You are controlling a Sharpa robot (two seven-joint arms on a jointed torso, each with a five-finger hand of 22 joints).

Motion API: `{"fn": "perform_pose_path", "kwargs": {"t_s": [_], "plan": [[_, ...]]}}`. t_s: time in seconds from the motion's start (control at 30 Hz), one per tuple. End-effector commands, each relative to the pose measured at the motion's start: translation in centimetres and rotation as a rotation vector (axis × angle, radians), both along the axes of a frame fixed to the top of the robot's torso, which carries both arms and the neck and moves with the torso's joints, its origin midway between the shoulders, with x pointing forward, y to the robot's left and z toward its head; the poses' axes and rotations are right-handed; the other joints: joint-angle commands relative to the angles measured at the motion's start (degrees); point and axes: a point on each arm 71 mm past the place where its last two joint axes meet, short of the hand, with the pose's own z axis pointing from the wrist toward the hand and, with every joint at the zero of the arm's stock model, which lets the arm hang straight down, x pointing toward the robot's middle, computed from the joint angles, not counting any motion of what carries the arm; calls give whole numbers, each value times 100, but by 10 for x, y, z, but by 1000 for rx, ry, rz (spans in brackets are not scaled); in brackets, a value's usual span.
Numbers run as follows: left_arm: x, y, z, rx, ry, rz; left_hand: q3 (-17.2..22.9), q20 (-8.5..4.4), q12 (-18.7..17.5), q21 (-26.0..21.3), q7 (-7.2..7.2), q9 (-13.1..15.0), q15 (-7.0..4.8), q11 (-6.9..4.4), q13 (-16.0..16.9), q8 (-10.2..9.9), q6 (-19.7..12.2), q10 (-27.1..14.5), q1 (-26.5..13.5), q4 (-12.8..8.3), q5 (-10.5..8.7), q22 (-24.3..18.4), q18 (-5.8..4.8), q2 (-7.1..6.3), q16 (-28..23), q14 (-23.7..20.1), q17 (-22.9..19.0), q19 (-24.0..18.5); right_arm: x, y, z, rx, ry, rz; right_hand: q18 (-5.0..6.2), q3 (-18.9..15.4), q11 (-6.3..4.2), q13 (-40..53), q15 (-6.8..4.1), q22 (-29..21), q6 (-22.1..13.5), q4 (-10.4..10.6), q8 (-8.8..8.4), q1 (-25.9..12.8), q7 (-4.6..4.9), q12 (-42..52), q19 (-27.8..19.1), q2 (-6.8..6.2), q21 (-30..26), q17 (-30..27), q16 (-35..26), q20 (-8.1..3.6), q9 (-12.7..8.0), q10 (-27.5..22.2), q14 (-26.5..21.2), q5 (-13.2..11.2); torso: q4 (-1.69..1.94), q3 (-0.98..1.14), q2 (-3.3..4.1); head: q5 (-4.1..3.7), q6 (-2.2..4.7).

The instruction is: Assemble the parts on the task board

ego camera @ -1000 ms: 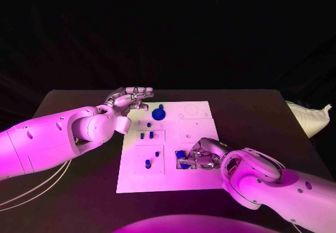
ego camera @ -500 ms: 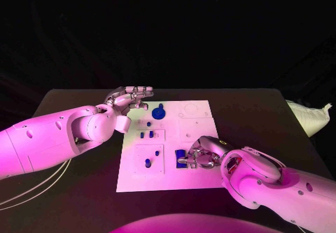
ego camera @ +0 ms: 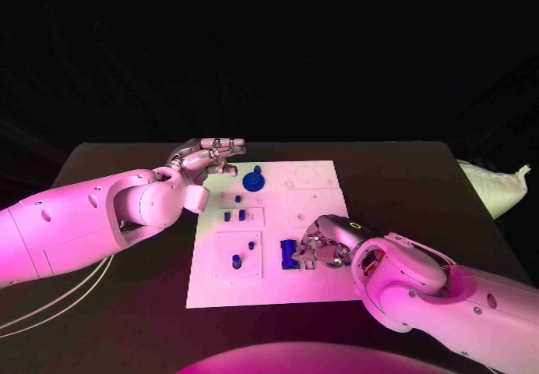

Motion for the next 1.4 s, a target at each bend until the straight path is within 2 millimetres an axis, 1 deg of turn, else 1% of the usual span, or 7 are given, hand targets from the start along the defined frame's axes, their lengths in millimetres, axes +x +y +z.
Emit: {"fn": "perform_pose_path", "kwargs": {"t_s": [0.03,0.17,0.33,0.57,0.77,0.9,1.4], "plan": [[0,-3,1,-8,-7,-19,-21,-9,25,-27,2,-3,-8,-8,-8,38,-54,-31,12,-24,-12,-9,60,21,-26,-37,-6,-34,0,0,-1,-38,-41,16,-101,16,4,36,-55,8,28,-18,16,56,-7,45,-9,24,8,12,22,-34,15,47,345,-19,-11,5,2,-19,19],[0,-3,1,-9,-7,-20,-21,-9,25,-27,2,-3,-8,-8,-8,38,-54,-31,12,-24,-12,-9,60,21,-26,-37,-6,-34,0,-3,1,-21,-54,2,-102,23,6,59,-54,8,23,49,25,-45,-6,58,-7,63,7,19,26,-36,35,65,346,65,-13,5,0,-36,31],[0,-3,0,-8,-6,-18,-21,-9,25,-27,2,-3,-8,-8,-8,38,-54,-31,12,-24,-12,-9,60,21,-26,-37,-6,-34,-3,-18,7,2,-57,-31,-102,-65,50,-23,-23,3,-113,340,-71,-406,49,-79,-9,50,2,73,52,-22,15,9,353,460,-20,2,5,-53,57],[0,-2,1,-3,-10,-18,-21,-9,25,-27,2,-3,-8,-8,-8,38,-54,-31,12,-24,-12,-9,60,21,-26,-37,-6,-34,1,-55,24,-25,-59,-88,-103,-41,80,-100,3,13,-194,373,-178,-370,87,-207,-9,2,5,140,87,-3,-23,-49,361,488,-25,-4,0,-98,66],[0,-2,1,-3,-12,-19,-21,-9,25,-27,2,-3,-8,-8,-8,38,-54,-31,12,-24,-12,-9,60,21,-26,-37,-6,-34,5,-81,28,-79,-76,-124,-103,15,106,-169,24,16,-236,350,-280,-267,119,-323,-12,-19,5,164,98,15,-64,-98,362,493,-44,6,12,-154,92],[0,-2,1,-3,-12,-20,-21,-9,25,-27,2,-3,-8,-8,-8,38,-54,-31,12,-24,-12,-9,60,21,-26,-37,-6,-34,8,-98,27,-130,-93,-144,-102,20,114,-225,30,10,-236,360,-303,-265,128,-402,-16,-28,2,179,105,21,-74,-132,363,492,-24,1,8,-184,82],[-2,-2,-2,-4,-5,-23,-32,-7,35,-29,6,-3,-6,-5,-9,40,-59,-40,7,-29,-12,-11,59,25,-25,-41,-15,-34,3,-95,5,-221,-40,-92,-94,-44,111,-259,36,-18,-90,564,-350,-436,112,-491,-35,-223,-21,142,77,37,-80,-140,348,471,-19,7,11,-167,60]]}}
